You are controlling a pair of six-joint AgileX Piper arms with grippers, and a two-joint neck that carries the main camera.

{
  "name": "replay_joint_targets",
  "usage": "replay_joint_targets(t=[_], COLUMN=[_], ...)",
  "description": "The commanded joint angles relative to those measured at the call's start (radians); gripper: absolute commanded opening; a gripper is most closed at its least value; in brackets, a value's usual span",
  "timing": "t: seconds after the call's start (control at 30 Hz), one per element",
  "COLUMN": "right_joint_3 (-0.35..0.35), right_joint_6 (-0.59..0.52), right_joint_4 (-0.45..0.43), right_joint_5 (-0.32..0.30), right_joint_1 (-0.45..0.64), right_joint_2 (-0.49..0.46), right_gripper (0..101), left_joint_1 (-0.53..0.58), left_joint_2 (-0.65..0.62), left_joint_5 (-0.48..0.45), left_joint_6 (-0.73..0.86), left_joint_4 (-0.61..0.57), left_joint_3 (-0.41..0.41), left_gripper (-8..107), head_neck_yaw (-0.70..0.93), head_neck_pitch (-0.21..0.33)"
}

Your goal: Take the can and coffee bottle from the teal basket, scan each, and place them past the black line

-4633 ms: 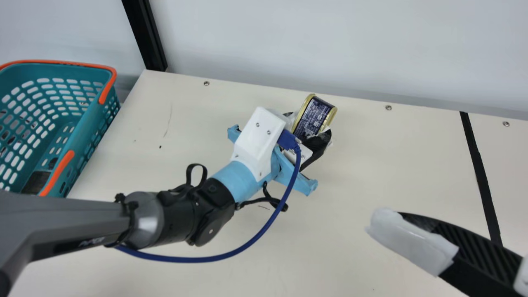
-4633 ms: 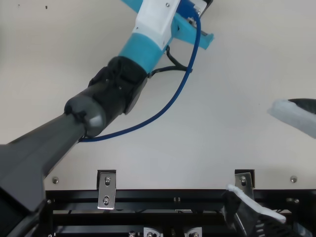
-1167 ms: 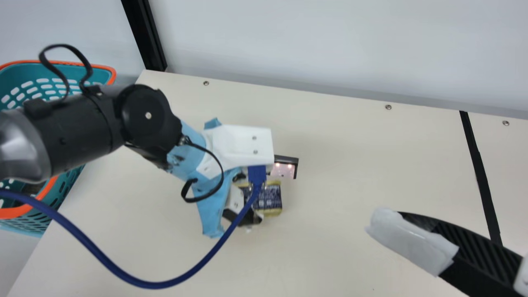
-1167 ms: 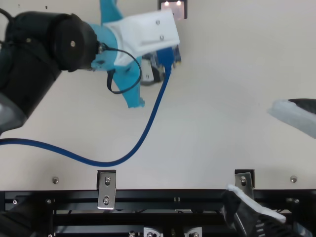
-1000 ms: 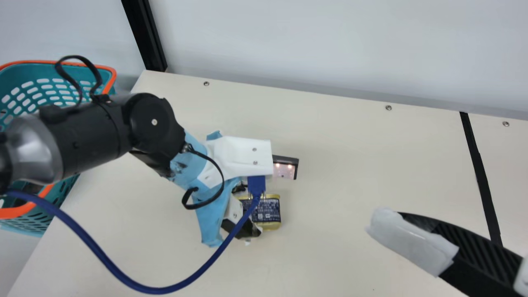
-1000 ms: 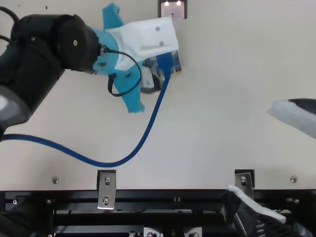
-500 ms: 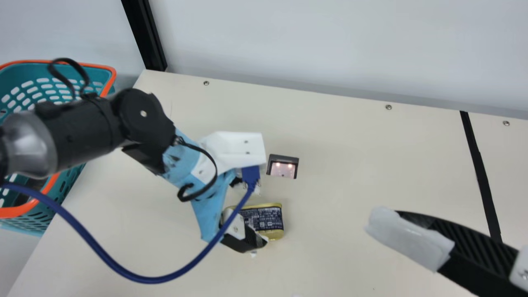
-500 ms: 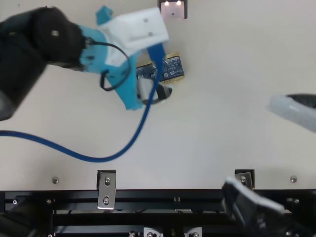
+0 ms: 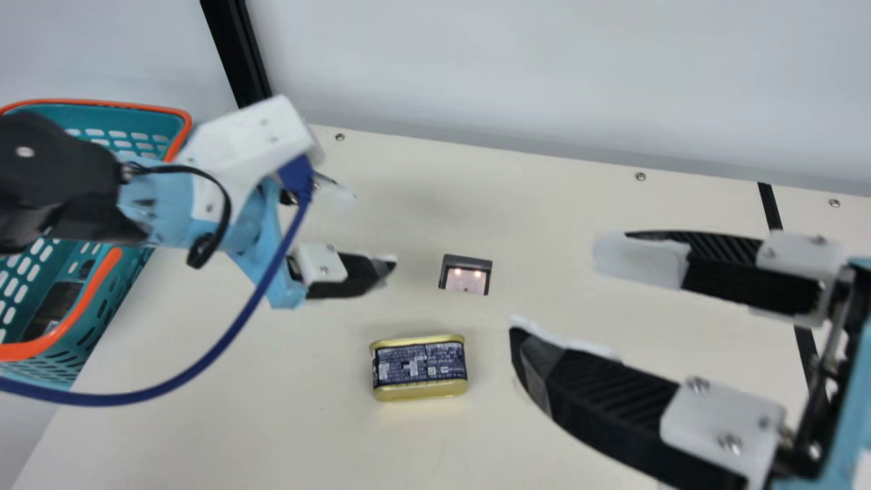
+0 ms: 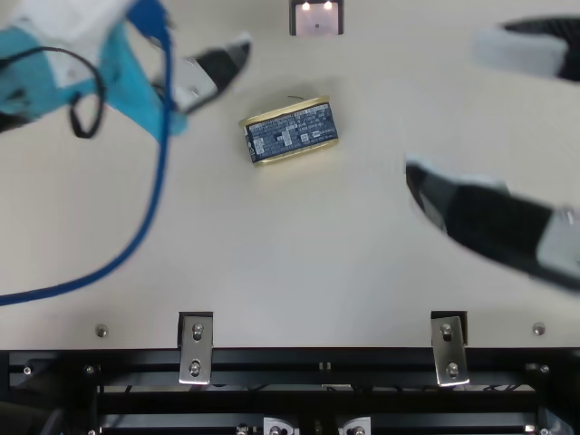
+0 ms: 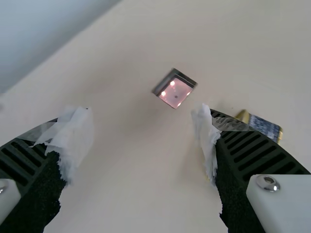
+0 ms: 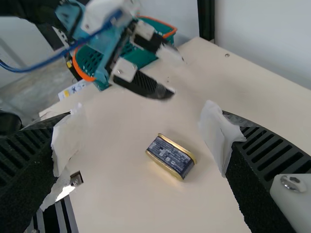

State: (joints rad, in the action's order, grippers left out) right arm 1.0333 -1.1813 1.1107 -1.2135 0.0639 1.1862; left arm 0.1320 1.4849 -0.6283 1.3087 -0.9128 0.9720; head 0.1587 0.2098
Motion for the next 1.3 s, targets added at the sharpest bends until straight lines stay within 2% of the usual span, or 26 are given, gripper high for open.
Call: replay_joint_targets(t=[0.0, 0.17, 0.37, 0.73, 1.0, 1.27], right_joint_3=[0.061, 0.168, 0.266, 0.334, 0.377, 0.424], right_joint_6=[-0.010, -0.001, 0.013, -0.019, -0.072, -0.116], right_joint_4=[-0.030, -0.111, -0.227, -0.440, -0.567, -0.662], right_joint_5=[-0.007, -0.007, -0.007, -0.007, -0.007, -0.007], right_joint_1=[-0.023, -0.093, -0.197, -0.363, -0.419, -0.466], right_joint_2=[0.137, 0.268, 0.386, 0.500, 0.547, 0.601], right_gripper=[101, 101, 101, 101, 101, 101], left_joint_1=[-0.036, -0.081, -0.082, -0.019, -0.056, -0.080], left_joint_2=[-0.027, -0.089, -0.178, -0.385, -0.501, -0.596], left_joint_5=[0.046, 0.121, 0.254, 0.469, 0.525, 0.575], left_joint_6=[0.028, 0.112, 0.277, 0.574, 0.569, 0.446], left_joint_4=[-0.062, -0.169, -0.301, -0.504, -0.562, -0.507], left_joint_3=[-0.020, -0.073, -0.149, -0.289, -0.407, -0.540], left_gripper=[90, 90, 90, 90, 90, 90], head_neck_yaw=[-0.004, -0.004, -0.004, -0.004, -0.004, -0.004], head_neck_pitch=[0.001, 0.001, 0.001, 0.001, 0.001, 0.001])
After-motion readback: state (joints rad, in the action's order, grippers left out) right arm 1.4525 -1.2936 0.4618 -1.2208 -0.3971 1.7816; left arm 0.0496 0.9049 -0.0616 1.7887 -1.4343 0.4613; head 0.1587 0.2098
